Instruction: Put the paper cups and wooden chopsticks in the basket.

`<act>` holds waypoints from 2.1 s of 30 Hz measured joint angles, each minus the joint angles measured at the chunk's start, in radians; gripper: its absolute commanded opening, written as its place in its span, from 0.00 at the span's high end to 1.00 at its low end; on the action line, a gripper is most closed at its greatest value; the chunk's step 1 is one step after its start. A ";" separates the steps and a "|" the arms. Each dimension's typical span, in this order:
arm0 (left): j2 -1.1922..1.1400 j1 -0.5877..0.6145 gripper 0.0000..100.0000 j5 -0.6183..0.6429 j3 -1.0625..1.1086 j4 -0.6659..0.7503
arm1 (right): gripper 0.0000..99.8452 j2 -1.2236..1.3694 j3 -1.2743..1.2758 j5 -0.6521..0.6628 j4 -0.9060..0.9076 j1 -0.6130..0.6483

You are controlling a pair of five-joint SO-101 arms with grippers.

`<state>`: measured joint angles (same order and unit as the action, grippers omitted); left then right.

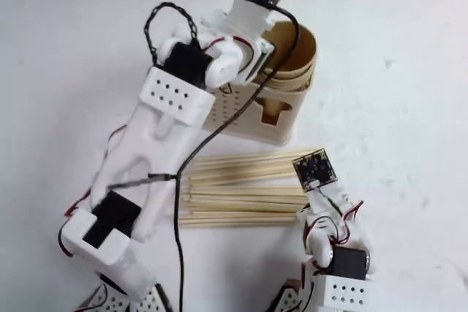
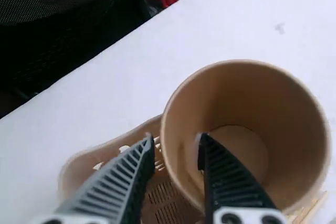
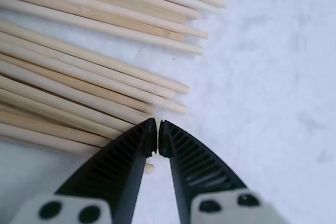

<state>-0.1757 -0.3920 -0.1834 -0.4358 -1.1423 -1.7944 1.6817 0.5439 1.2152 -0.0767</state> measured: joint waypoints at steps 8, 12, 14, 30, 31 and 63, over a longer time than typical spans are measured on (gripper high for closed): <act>0.002 -0.002 0.85 0.005 0.157 0.112 | 0.98 0.000 0.000 0.000 0.000 0.000; 0.002 -0.002 0.85 0.005 0.152 0.120 | 0.98 0.000 0.000 0.000 0.000 0.000; -0.002 -0.002 0.85 0.003 0.123 0.114 | 0.98 0.000 0.000 0.000 0.000 0.000; 0.002 0.178 0.85 0.002 -0.680 -0.614 | 0.98 0.000 0.000 0.000 0.000 0.000; 0.002 0.195 0.85 0.002 -0.681 -0.628 | 0.98 0.000 0.000 0.000 0.000 0.000; 1.590 0.713 0.84 -0.253 1.969 0.238 | 0.83 -0.002 -0.170 0.146 0.060 0.078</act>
<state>1.4139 0.3214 -0.4365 1.5328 -0.9045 -1.7960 1.5113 0.6897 1.2750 0.0015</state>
